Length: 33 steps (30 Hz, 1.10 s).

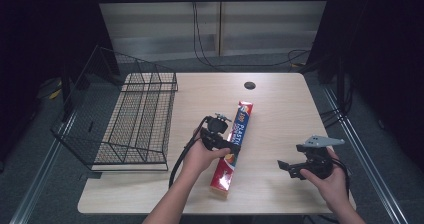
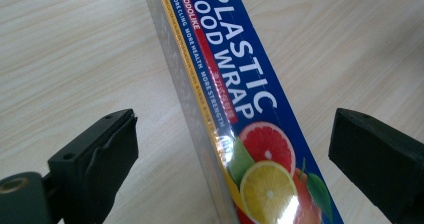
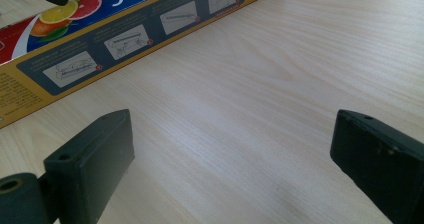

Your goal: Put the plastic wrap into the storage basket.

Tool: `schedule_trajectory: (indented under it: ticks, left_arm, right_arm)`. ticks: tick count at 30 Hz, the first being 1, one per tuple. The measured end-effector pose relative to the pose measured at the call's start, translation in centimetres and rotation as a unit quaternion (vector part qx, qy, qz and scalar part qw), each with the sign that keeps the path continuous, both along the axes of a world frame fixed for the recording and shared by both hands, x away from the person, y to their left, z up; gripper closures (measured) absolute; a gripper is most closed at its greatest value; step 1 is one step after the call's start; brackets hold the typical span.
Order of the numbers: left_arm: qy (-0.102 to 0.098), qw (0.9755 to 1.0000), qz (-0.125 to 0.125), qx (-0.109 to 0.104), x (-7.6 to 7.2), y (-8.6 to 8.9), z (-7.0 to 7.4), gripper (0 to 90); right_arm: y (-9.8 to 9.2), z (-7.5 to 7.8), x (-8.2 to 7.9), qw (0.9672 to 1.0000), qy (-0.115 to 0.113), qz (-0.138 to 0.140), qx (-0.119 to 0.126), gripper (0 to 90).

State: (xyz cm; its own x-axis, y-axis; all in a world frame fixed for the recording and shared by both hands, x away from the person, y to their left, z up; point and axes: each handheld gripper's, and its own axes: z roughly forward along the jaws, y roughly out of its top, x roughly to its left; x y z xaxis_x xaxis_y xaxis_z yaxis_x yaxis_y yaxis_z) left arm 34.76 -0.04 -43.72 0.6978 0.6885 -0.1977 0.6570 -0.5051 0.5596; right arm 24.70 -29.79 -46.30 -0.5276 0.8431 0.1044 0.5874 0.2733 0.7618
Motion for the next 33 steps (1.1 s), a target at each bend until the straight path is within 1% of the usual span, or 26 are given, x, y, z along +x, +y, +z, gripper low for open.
schedule_trajectory:
  ticks: [2, 4, 7, 8, 9, 10, 11, 13, 14, 15, 16, 17, 18, 19, 20, 21, 22, 23, 24, 25, 27, 28, 29, 32, 33]
  left_arm:
    - [0.001, 1.0, 0.005, 0.005, 0.1, -0.4, -0.1, 5.5]
    - [0.004, 1.0, 0.002, 0.005, 0.2, -0.8, -0.3, 5.5]
    - [0.007, 0.9999, -0.002, 0.012, 0.3, -1.4, -0.6, 5.5]
    - [0.005, 0.9998, -0.004, 0.017, 0.4, -1.5, -0.6, 5.5]
    - [0.006, 0.9998, 0.002, 0.02, 0.4, -1.8, -0.7, 5.5]
    - [0.002, 0.9995, 0.005, 0.031, 0.6, -2.1, -0.9, 5.7]
    - [0.002, 0.9995, 0.005, 0.031, 0.6, -2.1, -0.9, 5.9]
    - [0.006, 0.9995, 0.013, 0.029, 0.9, -2.5, -1.2, 5.9]
    - [0.005, 0.9994, 0.012, 0.033, 1.0, -2.6, -1.2, 6.1]
    - [0.008, 0.9992, 0.016, 0.035, 1.1, -2.7, -1.4, 6.1]
    - [0.011, 0.9991, 0.012, 0.039, 1.2, -2.9, -1.5, 6.3]
    - [0.014, 0.9991, 0.018, 0.037, 1.2, -3.1, -1.7, 6.3]
    - [0.009, 0.9989, 0.02, 0.042, 1.3, -3.3, -1.8, 6.6]
    - [0.009, 0.9988, 0.017, 0.045, 1.4, -3.4, -1.9, 6.8]
    - [0.01, 0.9985, 0.02, 0.05, 1.4, -3.5, -2.0, 7.0]
    - [0.009, 0.9986, 0.024, 0.047, 1.4, -3.7, -2.2, 7.0]
    - [0.013, 0.9984, 0.022, 0.051, 1.5, -4.0, -2.5, 7.6]
    - [0.013, 0.9984, 0.022, 0.051, 1.5, -4.0, -2.5, 8.0]
    - [0.016, 0.9981, 0.018, 0.057, 1.6, -4.2, -2.6, 9.0]
    - [0.018, 0.9977, 0.022, 0.061, 1.7, -4.3, -2.6, 9.3]
    - [0.018, 0.9978, 0.026, 0.058, 1.7, -4.5, -2.7, 9.8]
    - [0.017, 0.9974, 0.024, 0.066, 1.8, -4.5, -2.8, 12.1]
    - [0.021, 0.9974, 0.026, 0.063, 1.9, -4.6, -2.9, 12.9]
    - [0.021, 0.9972, 0.025, 0.067, 2.0, -4.6, -3.0, 14.3]
    - [0.024, 0.9969, 0.031, 0.068, 2.0, -4.7, -3.1, 15.0]
  right_arm:
    - [0.0, 0.0, 0.0, 1.0, -0.001, 0.0, 0.001, 3.8]
    - [0.0, 0.0, 0.0, 1.0, 0.001, -0.004, 0.001, 3.8]
    - [0.1, 0.0, 0.0, 1.0, -0.001, -0.002, 0.0, 3.8]
    - [0.1, 0.0, 0.0, 1.0, 0.0, 0.001, -0.001, 3.7]
    - [0.1, 0.0, 0.0, 1.0, 0.0, 0.001, -0.001, 3.7]
    - [0.0, 0.0, 0.0, 1.0, -0.001, -0.001, -0.001, 3.7]
    - [0.0, 0.0, 0.0, 1.0, -0.001, -0.001, -0.001, 3.7]
    - [0.0, 0.0, 0.0, 1.0, 0.001, 0.0, -0.001, 3.7]
    - [0.0, 0.0, 0.0, 1.0, 0.0, -0.001, -0.001, 3.7]
    - [0.0, 0.0, 0.0, 1.0, 0.0, -0.001, -0.001, 3.7]
    - [0.0, 0.0, 0.0, 1.0, -0.001, 0.0, -0.002, 3.7]
    - [0.0, 0.0, 0.0, 1.0, -0.001, 0.0, -0.002, 3.7]
    - [0.0, 0.0, 0.0, 1.0, -0.002, 0.001, -0.001, 3.7]
    - [0.0, 0.0, 0.0, 1.0, -0.001, 0.001, -0.001, 3.7]
    - [0.0, 0.0, 0.0, 1.0, 0.0, 0.0, 0.001, 3.7]
    - [0.0, 0.0, 0.0, 1.0, 0.0, 0.0, 0.001, 3.7]
    - [0.0, 0.0, 0.0, 1.0, -0.002, 0.0, 0.0, 3.7]
    - [0.0, 0.0, 0.0, 1.0, -0.002, 0.0, 0.0, 3.7]
    - [-0.1, 0.1, 0.0, 1.0, 0.0, -0.001, 0.002, 3.7]
    - [-0.1, 0.1, 0.0, 1.0, 0.001, -0.002, 0.003, 3.7]
    - [-0.1, 0.1, 0.0, 1.0, 0.0, -0.003, 0.002, 3.7]
    - [-0.2, 0.1, 0.0, 1.0, 0.0, -0.004, 0.004, 3.7]
    - [-0.2, 0.1, 0.0, 1.0, 0.0, -0.005, 0.004, 3.6]
    - [-0.2, 0.1, 0.0, 1.0, -0.003, -0.003, 0.003, 3.7]
    - [-0.2, 0.1, 0.0, 1.0, -0.004, -0.003, 0.002, 3.7]
